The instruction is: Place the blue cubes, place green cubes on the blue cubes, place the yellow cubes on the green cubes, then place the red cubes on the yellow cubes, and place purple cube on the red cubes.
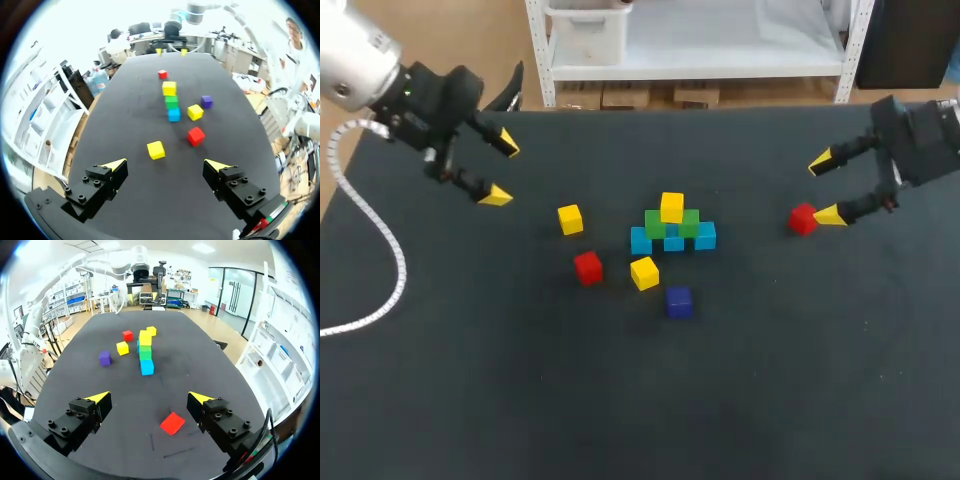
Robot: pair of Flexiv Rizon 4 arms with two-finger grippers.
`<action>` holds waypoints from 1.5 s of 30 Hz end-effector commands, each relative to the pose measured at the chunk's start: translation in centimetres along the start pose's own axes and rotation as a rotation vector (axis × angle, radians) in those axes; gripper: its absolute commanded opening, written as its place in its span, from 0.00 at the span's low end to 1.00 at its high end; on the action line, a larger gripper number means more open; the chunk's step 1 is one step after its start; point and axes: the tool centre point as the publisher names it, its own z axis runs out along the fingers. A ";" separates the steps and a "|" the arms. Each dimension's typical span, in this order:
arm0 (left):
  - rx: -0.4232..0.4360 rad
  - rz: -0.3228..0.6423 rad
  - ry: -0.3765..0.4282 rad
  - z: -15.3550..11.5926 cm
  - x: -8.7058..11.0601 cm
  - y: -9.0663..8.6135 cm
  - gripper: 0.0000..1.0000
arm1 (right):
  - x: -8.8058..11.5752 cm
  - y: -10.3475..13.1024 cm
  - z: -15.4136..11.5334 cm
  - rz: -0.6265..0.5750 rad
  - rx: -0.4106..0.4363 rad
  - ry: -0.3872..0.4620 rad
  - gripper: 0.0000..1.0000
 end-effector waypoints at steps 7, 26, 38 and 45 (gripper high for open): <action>-0.129 -0.114 -0.003 5.8 -0.6 -0.3 1.00 | 0.0 -0.1 0.0 -0.001 -0.001 -0.002 1.00; -0.182 -0.248 0.015 10.9 0.1 0.1 1.00 | 0.0 -0.1 0.0 -0.001 -0.001 -0.002 1.00; -0.171 -0.255 0.038 12.3 1.4 1.1 1.00 | 0.0 -0.1 0.0 -0.001 -0.001 -0.002 1.00; -0.186 -0.259 0.038 12.6 1.3 1.8 0.47 | 0.0 -0.1 0.0 -0.001 -0.001 -0.002 1.00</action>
